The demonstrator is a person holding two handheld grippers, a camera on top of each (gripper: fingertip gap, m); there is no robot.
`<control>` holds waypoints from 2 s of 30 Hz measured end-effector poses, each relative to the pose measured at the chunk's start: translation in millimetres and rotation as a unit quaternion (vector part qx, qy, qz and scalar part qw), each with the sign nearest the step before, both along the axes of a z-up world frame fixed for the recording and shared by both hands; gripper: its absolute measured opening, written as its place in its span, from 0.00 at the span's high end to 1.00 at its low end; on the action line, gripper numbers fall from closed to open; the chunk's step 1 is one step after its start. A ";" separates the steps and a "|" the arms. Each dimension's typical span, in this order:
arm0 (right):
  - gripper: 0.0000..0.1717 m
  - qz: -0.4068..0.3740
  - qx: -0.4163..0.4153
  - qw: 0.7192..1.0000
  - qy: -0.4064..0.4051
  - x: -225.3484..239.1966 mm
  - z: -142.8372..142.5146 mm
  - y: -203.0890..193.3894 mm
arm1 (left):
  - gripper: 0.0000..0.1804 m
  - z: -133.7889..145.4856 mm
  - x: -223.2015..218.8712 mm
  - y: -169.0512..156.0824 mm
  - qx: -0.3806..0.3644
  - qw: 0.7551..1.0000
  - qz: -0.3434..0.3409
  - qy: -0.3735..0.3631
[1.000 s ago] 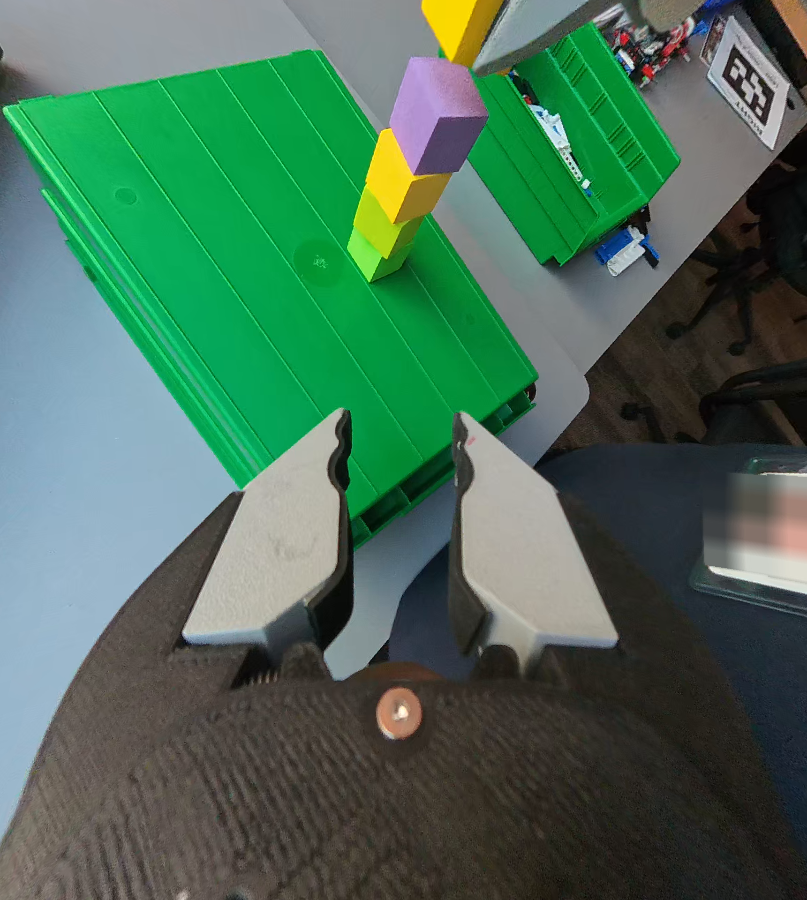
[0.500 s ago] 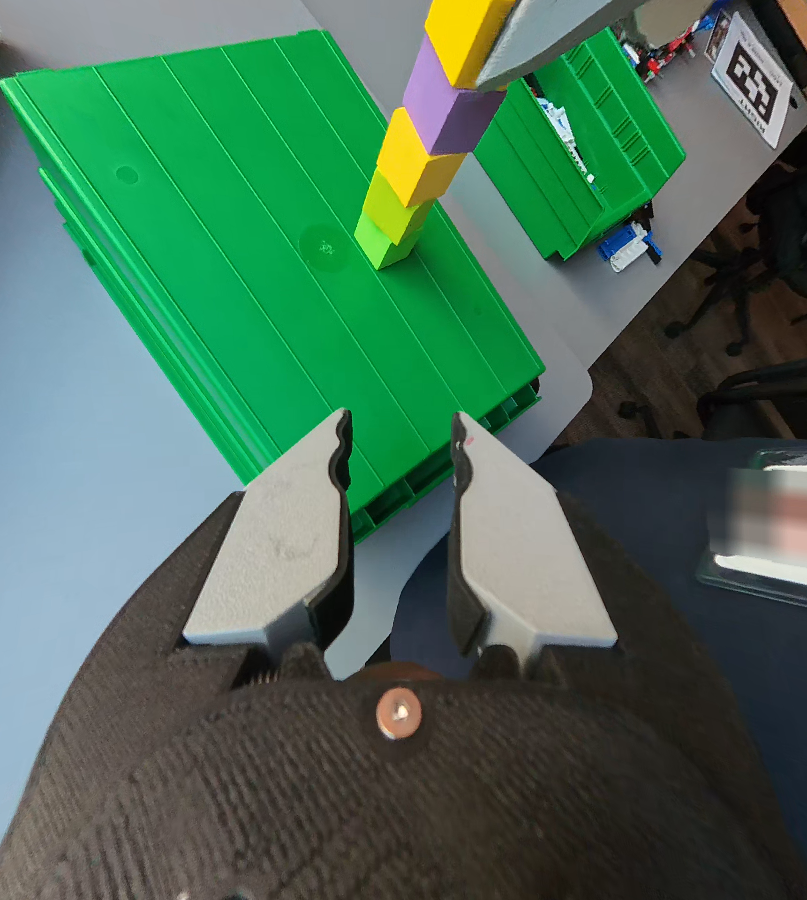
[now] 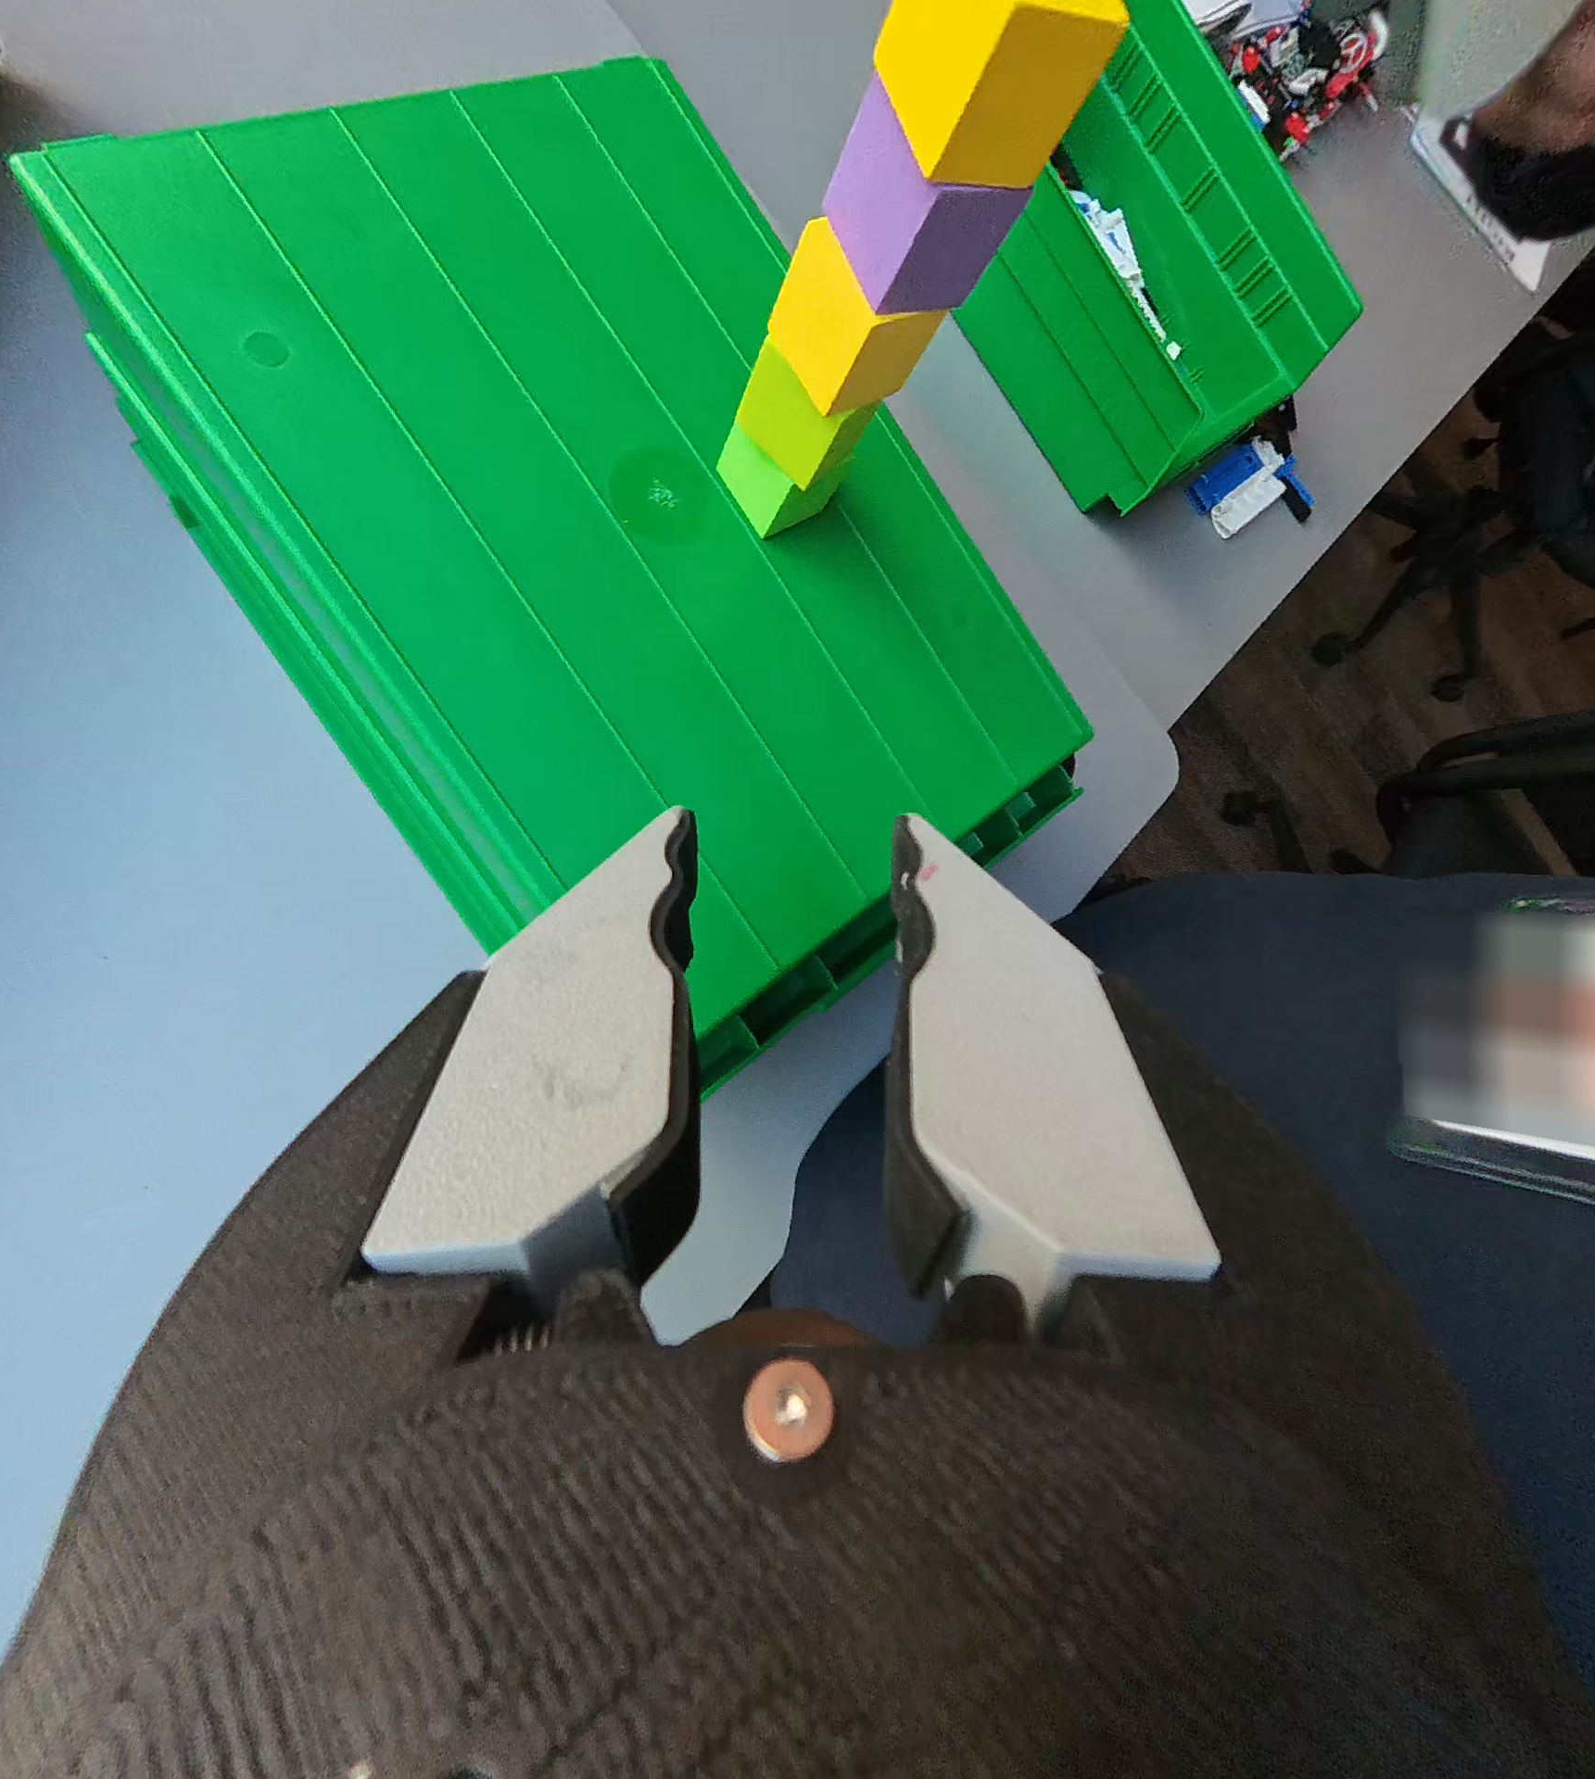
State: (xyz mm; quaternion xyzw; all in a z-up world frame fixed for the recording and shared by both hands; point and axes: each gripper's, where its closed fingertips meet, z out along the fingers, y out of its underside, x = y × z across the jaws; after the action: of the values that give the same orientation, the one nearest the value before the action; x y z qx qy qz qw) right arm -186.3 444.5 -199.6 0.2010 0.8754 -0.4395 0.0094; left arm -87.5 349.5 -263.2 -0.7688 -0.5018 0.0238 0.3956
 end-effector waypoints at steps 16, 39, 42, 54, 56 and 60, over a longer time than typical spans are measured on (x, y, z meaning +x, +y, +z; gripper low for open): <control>0.99 -0.024 0.207 0.978 -0.014 -2.1 -91.6 -27.1 | 0.80 -17.1 -5.2 -26.2 -0.015 0.999 0.041 -0.017; 1.00 -0.152 0.106 0.977 -0.101 -10.5 -89.8 55.3 | 1.00 -99.3 78.8 -110.2 -0.010 0.989 0.133 -0.058; 0.99 -0.180 0.117 0.976 -0.039 -23.2 -81.8 62.5 | 1.00 -109.1 84.4 -107.9 -0.027 0.988 0.144 -0.056; 1.00 -0.200 0.103 0.974 0.026 -34.4 -60.0 48.6 | 1.00 -102.9 78.8 -87.6 -0.053 0.997 0.059 0.005; 1.00 -0.191 0.107 0.976 0.018 -27.5 -61.8 45.5 | 1.00 -103.3 77.6 -86.9 -0.055 0.997 0.047 0.007; 1.00 -0.192 0.114 0.974 0.033 -21.6 -58.2 43.7 | 1.00 -98.8 71.7 -85.9 -0.051 0.998 0.025 0.027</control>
State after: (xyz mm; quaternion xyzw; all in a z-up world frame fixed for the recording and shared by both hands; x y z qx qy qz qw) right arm -207.9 488.2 -257.8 0.3504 0.8645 -0.3370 -0.1274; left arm -15.8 263.5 -361.9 -0.7741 -0.5086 0.0800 0.3683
